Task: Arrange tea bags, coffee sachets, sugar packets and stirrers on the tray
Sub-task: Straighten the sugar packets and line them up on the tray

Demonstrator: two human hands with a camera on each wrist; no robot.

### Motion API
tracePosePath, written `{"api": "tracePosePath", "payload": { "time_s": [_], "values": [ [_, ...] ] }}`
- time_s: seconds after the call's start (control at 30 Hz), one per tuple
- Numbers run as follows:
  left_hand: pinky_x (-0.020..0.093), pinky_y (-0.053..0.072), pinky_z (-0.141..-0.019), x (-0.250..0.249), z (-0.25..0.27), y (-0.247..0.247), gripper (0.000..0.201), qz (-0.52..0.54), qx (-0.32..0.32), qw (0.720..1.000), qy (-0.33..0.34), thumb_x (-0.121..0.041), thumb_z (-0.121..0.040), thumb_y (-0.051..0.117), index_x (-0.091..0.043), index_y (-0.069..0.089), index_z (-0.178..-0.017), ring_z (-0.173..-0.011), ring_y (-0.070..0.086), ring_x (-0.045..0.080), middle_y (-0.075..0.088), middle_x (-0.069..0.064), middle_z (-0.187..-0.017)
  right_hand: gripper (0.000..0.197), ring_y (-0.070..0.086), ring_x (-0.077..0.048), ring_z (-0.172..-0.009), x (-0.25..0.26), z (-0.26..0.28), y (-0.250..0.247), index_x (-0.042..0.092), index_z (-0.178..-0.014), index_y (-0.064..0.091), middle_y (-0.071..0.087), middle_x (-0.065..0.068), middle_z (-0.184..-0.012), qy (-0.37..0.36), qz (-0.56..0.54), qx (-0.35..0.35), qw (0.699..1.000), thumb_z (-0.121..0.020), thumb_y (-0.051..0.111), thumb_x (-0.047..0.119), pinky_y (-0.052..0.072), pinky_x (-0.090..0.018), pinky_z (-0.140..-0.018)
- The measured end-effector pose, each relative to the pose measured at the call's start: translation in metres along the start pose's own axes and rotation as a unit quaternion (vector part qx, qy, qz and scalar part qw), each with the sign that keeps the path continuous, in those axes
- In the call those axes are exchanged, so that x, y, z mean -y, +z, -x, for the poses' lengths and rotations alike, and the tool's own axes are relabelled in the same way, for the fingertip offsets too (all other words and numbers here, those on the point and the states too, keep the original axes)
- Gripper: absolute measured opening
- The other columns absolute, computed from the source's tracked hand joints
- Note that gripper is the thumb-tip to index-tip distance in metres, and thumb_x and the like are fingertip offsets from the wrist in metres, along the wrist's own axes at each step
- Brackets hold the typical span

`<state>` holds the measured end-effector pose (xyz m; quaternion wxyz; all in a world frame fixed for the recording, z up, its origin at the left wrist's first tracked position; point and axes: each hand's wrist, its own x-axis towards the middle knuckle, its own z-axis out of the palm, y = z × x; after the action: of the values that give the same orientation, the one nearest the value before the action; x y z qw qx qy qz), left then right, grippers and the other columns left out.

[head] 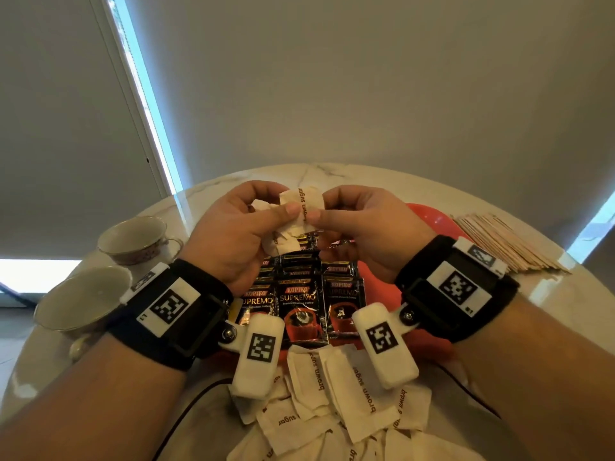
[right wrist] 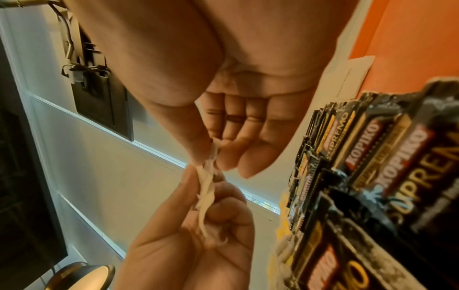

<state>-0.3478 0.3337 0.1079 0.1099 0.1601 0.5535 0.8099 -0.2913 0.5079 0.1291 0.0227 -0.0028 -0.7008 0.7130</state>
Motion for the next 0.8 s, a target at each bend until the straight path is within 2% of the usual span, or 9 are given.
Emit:
{"api": "tracePosePath", "payload": {
  "time_s": [0.13, 0.23, 0.3, 0.4, 0.5, 0.57, 0.63, 0.7, 0.8],
  "values": [
    [0.033, 0.061, -0.06, 0.001, -0.001, 0.0, 0.024, 0.023, 0.009, 1.0, -0.012, 0.0, -0.086, 0.07, -0.012, 0.068, -0.106, -0.079, 0.075, 0.024, 0.075, 0.012, -0.099, 0.008, 0.065, -0.018, -0.07, -0.002, -0.001, -0.001, 0.008, -0.099, 0.07, 0.072, -0.01, -0.091, -0.009, -0.022, 0.003, 1.0, -0.091, 0.072, 0.008, 0.06, -0.032, -0.063],
    [0.035, 0.06, -0.061, -0.001, 0.0, -0.001, 0.034, 0.021, 0.014, 1.0, 0.0, -0.001, -0.08, 0.072, -0.011, 0.067, -0.113, -0.081, 0.075, 0.026, 0.074, 0.015, -0.1, 0.015, 0.067, -0.02, -0.077, -0.005, -0.001, 0.001, 0.009, -0.104, 0.072, 0.075, -0.01, -0.097, -0.005, -0.018, 0.01, 1.0, -0.089, 0.073, 0.013, 0.06, -0.031, -0.064],
    [0.034, 0.061, -0.061, -0.003, 0.001, -0.001, 0.038, 0.031, 0.008, 0.999, -0.003, -0.004, -0.08, 0.073, -0.01, 0.066, -0.116, -0.082, 0.076, 0.028, 0.076, 0.017, -0.101, 0.016, 0.069, -0.021, -0.079, -0.006, -0.002, 0.003, 0.008, -0.101, 0.071, 0.076, -0.009, -0.095, -0.019, -0.032, -0.002, 0.999, -0.088, 0.074, 0.015, 0.058, -0.029, -0.063],
    [0.039, 0.063, -0.062, -0.005, 0.001, 0.0, 0.032, 0.046, 0.011, 0.999, -0.018, -0.012, -0.081, 0.075, -0.007, 0.065, -0.111, -0.08, 0.076, 0.03, 0.076, 0.019, -0.097, 0.018, 0.062, -0.012, -0.061, -0.004, -0.004, 0.003, 0.006, -0.095, 0.067, 0.072, -0.004, -0.077, -0.02, -0.113, -0.009, 0.993, -0.081, 0.074, 0.013, 0.05, -0.019, -0.051],
    [0.045, 0.063, -0.073, -0.004, 0.005, 0.002, 0.039, -0.008, 0.036, 0.999, -0.023, -0.017, -0.072, 0.082, -0.003, 0.068, -0.105, -0.083, 0.074, 0.032, 0.076, 0.018, -0.095, 0.039, 0.054, -0.01, -0.063, -0.005, -0.003, 0.003, 0.005, -0.109, 0.066, 0.067, -0.001, -0.077, -0.007, -0.146, 0.005, 0.989, -0.073, 0.075, 0.018, 0.046, -0.02, -0.052],
    [0.042, 0.063, -0.073, -0.003, 0.007, 0.004, 0.036, -0.04, 0.032, 0.999, -0.011, -0.016, -0.07, 0.084, -0.003, 0.073, -0.101, -0.083, 0.074, 0.031, 0.077, 0.02, -0.097, 0.049, 0.056, -0.012, -0.067, -0.008, -0.003, 0.004, 0.002, -0.121, 0.063, 0.068, -0.003, -0.083, 0.002, -0.139, 0.012, 0.99, -0.076, 0.075, 0.017, 0.049, -0.024, -0.055],
    [0.041, 0.064, -0.07, -0.004, 0.008, 0.005, 0.029, -0.028, 0.015, 0.999, -0.01, -0.012, -0.075, 0.081, -0.001, 0.073, -0.101, -0.08, 0.075, 0.032, 0.078, 0.022, -0.097, 0.039, 0.059, -0.014, -0.068, -0.009, -0.003, 0.004, 0.001, -0.12, 0.063, 0.069, -0.006, -0.088, 0.02, -0.129, 0.006, 0.991, -0.084, 0.073, 0.011, 0.052, -0.026, -0.059],
    [0.042, 0.066, -0.071, -0.006, 0.007, 0.006, 0.026, -0.015, 0.001, 1.0, -0.019, -0.012, -0.08, 0.077, -0.001, 0.072, -0.103, -0.082, 0.076, 0.032, 0.078, 0.022, -0.099, 0.028, 0.06, -0.015, -0.069, -0.01, -0.004, 0.004, 0.004, -0.113, 0.066, 0.071, -0.008, -0.09, 0.028, -0.111, -0.005, 0.993, -0.087, 0.072, 0.008, 0.052, -0.027, -0.061],
    [0.046, 0.065, -0.073, -0.007, 0.005, 0.005, 0.019, -0.001, -0.02, 1.0, -0.023, -0.014, -0.085, 0.074, -0.003, 0.073, -0.1, -0.084, 0.076, 0.034, 0.078, 0.023, -0.1, 0.023, 0.061, -0.015, -0.07, -0.012, -0.005, 0.005, 0.007, -0.102, 0.07, 0.073, -0.008, -0.091, 0.028, -0.088, -0.004, 0.996, -0.082, 0.077, 0.017, 0.05, -0.027, -0.06]
  ]
}}
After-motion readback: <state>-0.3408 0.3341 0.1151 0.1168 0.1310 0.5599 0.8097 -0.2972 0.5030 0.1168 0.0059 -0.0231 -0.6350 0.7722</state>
